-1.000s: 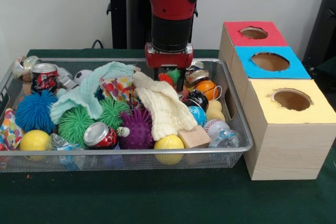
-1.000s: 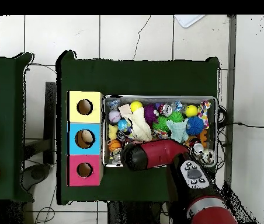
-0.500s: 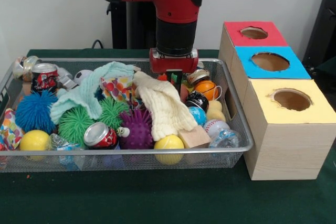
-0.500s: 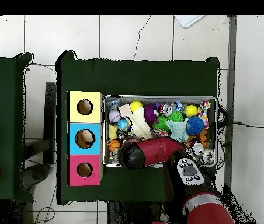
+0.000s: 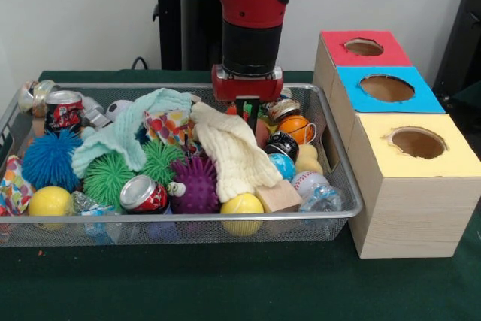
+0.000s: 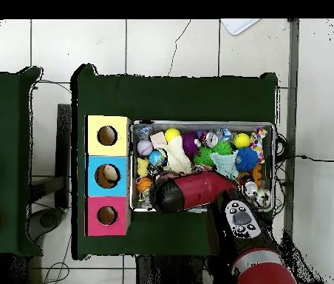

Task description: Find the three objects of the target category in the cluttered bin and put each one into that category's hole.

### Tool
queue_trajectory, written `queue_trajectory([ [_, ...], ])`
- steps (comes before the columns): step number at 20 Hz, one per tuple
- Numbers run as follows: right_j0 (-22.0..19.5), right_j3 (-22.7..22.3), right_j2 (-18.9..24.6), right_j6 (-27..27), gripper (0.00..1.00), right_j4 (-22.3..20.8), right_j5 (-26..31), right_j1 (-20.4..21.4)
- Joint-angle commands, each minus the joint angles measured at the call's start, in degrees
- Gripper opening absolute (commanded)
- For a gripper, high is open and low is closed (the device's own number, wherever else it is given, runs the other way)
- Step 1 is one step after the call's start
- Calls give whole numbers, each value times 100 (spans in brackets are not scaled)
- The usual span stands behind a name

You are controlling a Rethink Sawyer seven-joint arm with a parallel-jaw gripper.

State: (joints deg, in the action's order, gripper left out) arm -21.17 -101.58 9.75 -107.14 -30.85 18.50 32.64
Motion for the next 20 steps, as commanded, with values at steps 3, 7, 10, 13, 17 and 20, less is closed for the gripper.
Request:
queue_trajectory([
  [3, -355, 650, 693, 1339, 0, 60, 1769, 796],
  [7, -586, 669, 955, 1628, 0, -192, 1770, 943],
  [10, -711, 722, 1164, 1713, 0, -328, 1793, 954],
  [13, -871, 659, 1369, 1820, 0, -490, 1601, 1040],
  [17, -1034, 838, 1634, 1991, 0, -674, 1531, 896],
  [20, -1216, 780, 1805, 2011, 0, -800, 1410, 922],
])
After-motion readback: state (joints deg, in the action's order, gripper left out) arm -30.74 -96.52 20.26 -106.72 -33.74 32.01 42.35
